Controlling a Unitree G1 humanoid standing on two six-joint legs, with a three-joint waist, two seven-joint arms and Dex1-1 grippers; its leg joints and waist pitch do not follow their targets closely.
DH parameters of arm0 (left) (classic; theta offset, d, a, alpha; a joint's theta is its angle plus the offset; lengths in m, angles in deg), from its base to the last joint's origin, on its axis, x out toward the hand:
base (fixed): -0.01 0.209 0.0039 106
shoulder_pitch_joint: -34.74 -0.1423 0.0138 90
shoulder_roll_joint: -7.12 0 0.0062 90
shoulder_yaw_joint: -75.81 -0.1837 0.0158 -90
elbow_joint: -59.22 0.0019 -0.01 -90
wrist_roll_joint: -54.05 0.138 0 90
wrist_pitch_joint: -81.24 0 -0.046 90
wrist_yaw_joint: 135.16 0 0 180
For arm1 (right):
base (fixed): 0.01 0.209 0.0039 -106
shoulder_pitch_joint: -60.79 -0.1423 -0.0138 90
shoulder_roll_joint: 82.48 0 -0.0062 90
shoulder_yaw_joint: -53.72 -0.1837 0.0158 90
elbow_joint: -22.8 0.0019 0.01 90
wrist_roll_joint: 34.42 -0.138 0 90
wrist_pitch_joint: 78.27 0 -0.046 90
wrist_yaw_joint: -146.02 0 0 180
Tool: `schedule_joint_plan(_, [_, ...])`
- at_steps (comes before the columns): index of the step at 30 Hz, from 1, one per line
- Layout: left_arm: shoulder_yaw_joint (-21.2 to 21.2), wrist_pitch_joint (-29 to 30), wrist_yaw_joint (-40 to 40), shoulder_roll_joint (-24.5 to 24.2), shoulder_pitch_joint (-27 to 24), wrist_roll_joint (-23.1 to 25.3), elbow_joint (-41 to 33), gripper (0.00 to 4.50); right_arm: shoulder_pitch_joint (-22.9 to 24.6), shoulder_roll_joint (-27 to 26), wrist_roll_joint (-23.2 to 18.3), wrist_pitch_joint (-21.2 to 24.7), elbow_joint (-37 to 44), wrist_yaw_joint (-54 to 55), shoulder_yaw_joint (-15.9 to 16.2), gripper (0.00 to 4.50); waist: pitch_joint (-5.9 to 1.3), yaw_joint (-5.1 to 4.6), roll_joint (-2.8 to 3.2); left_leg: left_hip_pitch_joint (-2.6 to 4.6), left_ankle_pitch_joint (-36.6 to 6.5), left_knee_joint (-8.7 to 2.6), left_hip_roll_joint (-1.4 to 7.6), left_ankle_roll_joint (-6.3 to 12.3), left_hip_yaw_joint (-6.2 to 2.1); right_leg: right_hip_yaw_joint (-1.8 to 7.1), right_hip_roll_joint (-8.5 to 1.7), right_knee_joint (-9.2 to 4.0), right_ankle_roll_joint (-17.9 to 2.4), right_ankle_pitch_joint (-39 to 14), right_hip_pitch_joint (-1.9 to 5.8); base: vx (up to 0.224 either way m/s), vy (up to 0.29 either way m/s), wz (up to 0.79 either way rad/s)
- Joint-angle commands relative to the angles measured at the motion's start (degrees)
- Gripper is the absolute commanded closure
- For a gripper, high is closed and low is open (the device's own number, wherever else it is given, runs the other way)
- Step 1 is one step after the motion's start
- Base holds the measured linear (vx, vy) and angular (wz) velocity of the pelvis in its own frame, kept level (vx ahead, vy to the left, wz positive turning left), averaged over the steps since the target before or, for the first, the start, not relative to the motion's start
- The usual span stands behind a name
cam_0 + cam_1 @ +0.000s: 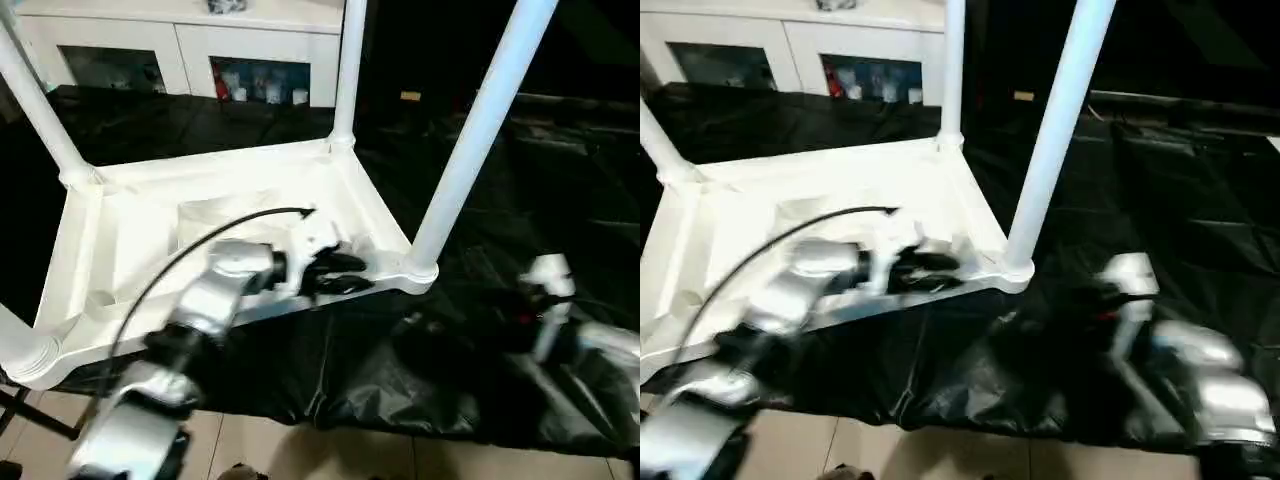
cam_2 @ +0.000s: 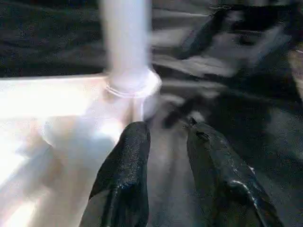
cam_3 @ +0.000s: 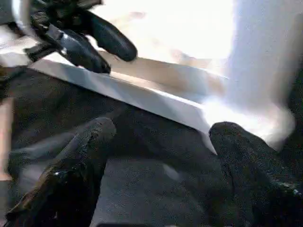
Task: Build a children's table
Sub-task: Rotate leg to tighten
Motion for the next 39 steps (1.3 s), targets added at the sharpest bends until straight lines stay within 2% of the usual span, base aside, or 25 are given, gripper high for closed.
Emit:
schedule_joint_plan(1, [-0.7,4.4,3.0,-2.1,-1.3,-1.6,-5.2,2.61,-1.0,-0.6,-0.4,0.5,1.3,0.4,1.0,0.82,-3.55,0.11,-1.14,0.85,-11.1,-3.8,2.43,3.89,-0.78,2.2,-3.22,-3.66,-11.8,-17.3,2.22,0.0,0.0,0.0])
schedule_joint_plan(3, [-1.0,6.8,4.2,-4.0,-2.6,-2.3,-8.2,2.54,-1.5,-1.5,-0.3,0.6,1.5,1.0,1.7,0.82,-3.59,0.17,-1.06,0.96,-11.3,-3.92,2.53,2.9,-0.91,2.29,-3.35,-3.43,-11.8,-17.1,2.24,0.0,0.0,0.0])
schedule_joint_plan(4, [-1.6,12.0,7.1,-9.3,-6.7,-3.8,-15.7,2.4,-4.4,-6.0,1.7,-0.8,-0.9,4.6,3.5,0.82,-3.55,0.14,-0.88,0.95,-11.2,-4.1,2.52,2.42,-1.03,2.33,-3.38,-3.24,-11.8,-16.9,2.16,0.0,0.0,0.0])
schedule_joint_plan(5, [-1.6,12.6,7.4,-9.9,-7.1,-3.9,-16.5,2.22,-4.7,-6.6,2.0,-1.1,-1.3,5.0,3.8,0.82,-3.42,-0.69,-0.95,0.37,-11.2,-4.49,2.3,1.7,-1.15,2.25,-3.06,-2.99,-11.7,-16.9,2.26,0.0,0.0,0.0])
schedule_joint_plan(6, [-1.7,14.0,7.9,-11.2,-8.2,-4.3,-18.4,2.22,-5.5,-7.7,2.7,-1.7,-2.2,5.9,4.5,0.82,-3.42,-0.69,-0.95,0.37,-11.2,-4.49,2.3,1.7,-1.15,2.25,-3.06,-2.99,-11.7,-16.9,2.26,0.0,0.0,0.0])
schedule_joint_plan(7, [-1.7,14.0,7.9,-11.2,-8.2,-4.3,-18.4,2.18,-5.5,-7.7,2.7,-1.7,-2.2,5.9,4.5,0.82,-3.46,-0.81,-0.59,1.16,-12.3,-4.4,2.35,0.85,-0.98,2.27,-3.01,-3.3,-11.6,-17.4,1.83,0.0,0.0,0.0])
schedule_joint_plan(8, [-1.5,15.7,8.3,-12.8,-9.5,-4.5,-20.4,2.12,-6.7,-9.3,3.5,-2.0,-3.5,7.2,5.3,0.82,-3.36,-0.85,-0.86,1.19,-13.1,-4.28,2.29,0.43,-0.9,2.42,-3.02,-3.31,-11.8,-17.3,1.9,0.0,0.0,0.0])
schedule_joint_plan(10, [-1.3,17.7,8.2,-14.7,-10.9,-4.5,-22.5,1.81,-8.0,-11.4,4.2,-2.2,-4.8,8.4,6.4,0.82,-3.37,-0.63,-0.72,1.33,-13.1,-4.4,2.23,-0.22,-0.85,2.51,-2.92,-3.19,-11.5,-16.9,1.84,0.0,0.0,0.0])
schedule_joint_plan(12, [-1.1,20.2,7.6,-16.8,-12.4,-4.2,-24.8,1.75,-10.2,-15.1,4.6,-2.2,-7.1,10.4,8.0,0.82,-3.29,-0.66,-0.87,1.23,-13.1,-4.5,2.19,-0.45,-0.91,2.54,-2.92,-3.1,-11.4,-16.7,1.9,0.0,0.0,0.0])
schedule_joint_plan(13, [-1.1,21.0,7.1,-17.4,-12.8,-3.9,-25.3,1.56,-11.3,-16.9,5.3,-2.9,-8.6,11.7,8.8,0.82,-3.34,-0.63,-0.64,1.39,-13.6,-4.46,2.15,-1.08,-0.87,2.64,-2.94,-3.02,-11.3,-16.7,1.77,0.0,0.0,0.0])
schedule_joint_plan(14, [-1.3,21.8,6.3,-18.2,-13.2,-3.6,-25.9,1.37,-12.7,-19.0,6.3,-3.9,-10.7,12.9,9.6,0.82,-3.29,-0.7,-0.5,1.39,-13.8,-4.55,2.15,-1.71,-0.95,2.66,-2.91,-2.91,-11.6,-16.2,1.72,0.0,0.0,0.0])
schedule_joint_plan(16, [-1.9,21.9,5.1,-18.7,-13.4,-2.4,-25.4,1.32,-14.8,-21.9,8.2,-6.5,-14.5,15.5,10.3,0.82,-3.21,-0.87,-0.67,1.35,-15.0,-4.62,2.01,-2.35,-0.99,2.69,-2.96,-3.0,-11.3,-17.3,1.68,0.0,0.0,0.0])
schedule_joint_plan(17, [-2.3,21.4,4.1,-18.8,-13.4,-1.1,-24.6,1.24,-17.3,-24.4,10.2,-9.8,-18.8,20.4,9.8,0.82,-3.2,-0.92,-0.51,1.42,-15.2,-4.67,2.06,-2.96,-1.06,2.76,-3.12,-3.07,-11.2,-17.9,1.62,0.0,0.0,0.0])
schedule_joint_plan(18, [-2.3,21.3,4.0,-18.8,-13.4,-1.0,-24.6,1.12,-17.5,-24.6,10.4,-10.1,-19.3,21.0,9.7,0.82,-3.2,-0.92,-0.51,1.42,-15.2,-4.67,2.06,-2.96,-1.06,2.76,-3.12,-3.07,-11.2,-17.9,1.62,0.0,0.0,0.0])
schedule_joint_plan(19, [-2.7,21.3,3.1,-19.0,-13.6,-0.3,-24.5,1.0,-19.9,-26.4,11.5,-12.1,-23.2,26.3,8.5,0.82,-3.25,-0.88,-0.31,1.69,-15.2,-4.67,2.02,-3.78,-1.04,2.85,-3.04,-2.97,-11.1,-17.6,1.41,0.0,0.0,0.0])
schedule_joint_plan(21, [-3.0,21.3,2.2,-19.3,-13.9,0.1,-24.6,0.89,-22.6,-28.1,12.4,-14.3,-27.5,32.5,6.7,0.82,-3.39,-0.75,-0.19,1.81,-14.7,-4.66,1.99,-4.13,-0.96,2.87,-2.89,-2.77,-11.0,-15.8,1.53,0.0,0.0,0.0])
schedule_joint_plan(22, [-3.1,20.9,1.2,-19.5,-14.2,0.6,-24.5,0.84,-26.3,-29.6,12.6,-16.8,-33.4,41.7,3.4,0.82,-3.38,-0.83,-0.15,1.82,-14.4,-4.65,1.96,-4.35,-0.93,2.9,-2.85,-2.66,-11.2,-15.2,1.42,0.0,0.0,0.0])
schedule_joint_plan(23, [-3.1,20.9,1.2,-19.5,-14.2,0.6,-24.5,0.84,-26.3,-29.6,12.6,-16.8,-33.4,41.7,3.4,0.82,-3.54,-0.98,-0.15,1.66,-13.5,-4.66,1.77,-4.89,-0.96,2.82,-2.69,-2.37,-11.4,-14.0,1.68,0.0,0.0,0.0])
schedule_joint_plan(24, [-3.2,20.3,0.3,-19.6,-14.5,1.1,-24.3,0.84,-28.9,-30.3,11.9,-18.6,-37.3,48.0,0.8,0.82,-3.59,-0.85,-0.14,1.83,-13.4,-4.58,1.75,-4.87,-0.86,2.79,-2.58,-2.37,-11.2,-13.3,1.66,0.0,0.0,0.0])
schedule_joint_plan(27, [-3.4,20.4,-0.3,-19.7,-14.7,1.1,-24.4,0.84,-30.4,-30.7,11.0,-19.7,-40.0,51.0,-1.0,0.82,-3.74,-0.87,-0.23,1.58,-12.6,-4.31,1.52,-4.35,-0.7,2.76,-2.32,-1.83,-10.7,-9.6,1.95,0.0,0.0,0.0])
schedule_joint_plan(28, [-3.4,19.5,-1.3,-19.7,-15.1,1.8,-23.9,0.84,-32.4,-30.5,9.5,-21.4,-43.4,55.2,-3.8,0.82,-3.72,-0.91,-0.46,1.46,-12.4,-4.3,1.52,-4.17,-0.7,2.79,-2.38,-1.82,-10.6,-9.3,2.02,0.0,0.0,0.0])
schedule_joint_plan(30, [-3.0,18.6,-2.7,-19.3,-15.2,2.3,-23.3,0.84,-34.0,-29.8,8.3,-22.8,-46.1,58.7,-6.2,0.82,-3.86,-0.99,-0.37,1.45,-12.1,-4.16,1.5,-3.81,-0.68,2.77,-2.44,-1.71,-10.8,-8.8,2.02,0.0,0.0,0.0])
schedule_joint_plan(35, [-2.2,16.7,-6.5,-18.3,-14.8,3.5,-21.4,0.84,-36.1,-27.4,8.6,-26.1,-51.2,62.6,-9.0,0.82,-3.71,-0.54,-0.39,1.79,-14.5,-4.1,1.49,-3.87,-0.53,2.73,-2.18,-1.97,-10.0,-11.4,1.6,0.0,0.0,0.0])
schedule_joint_plan(38, [-1.6,15.5,-9.7,-17.2,-14.1,4.3,-19.7,0.84,-37.0,-25.2,8.6,-27.8,-53.6,64.3,-10.8,0.82,-3.61,-0.56,-0.63,1.57,-16.2,-4.11,1.51,-4.18,-0.68,2.73,-2.21,-2.05,-9.4,-13.3,1.62,0.0,0.0,0.0])
schedule_joint_plan(39, [-1.5,15.1,-10.7,-16.8,-13.8,4.5,-19.0,0.84,-37.3,-24.3,8.5,-28.3,-54.4,64.8,-11.4,0.82,-3.57,-0.49,-0.61,1.7,-16.8,-4.06,1.49,-4.26,-0.64,2.75,-2.18,-2.17,-9.3,-14.0,1.48,0.0,0.0,0.0])
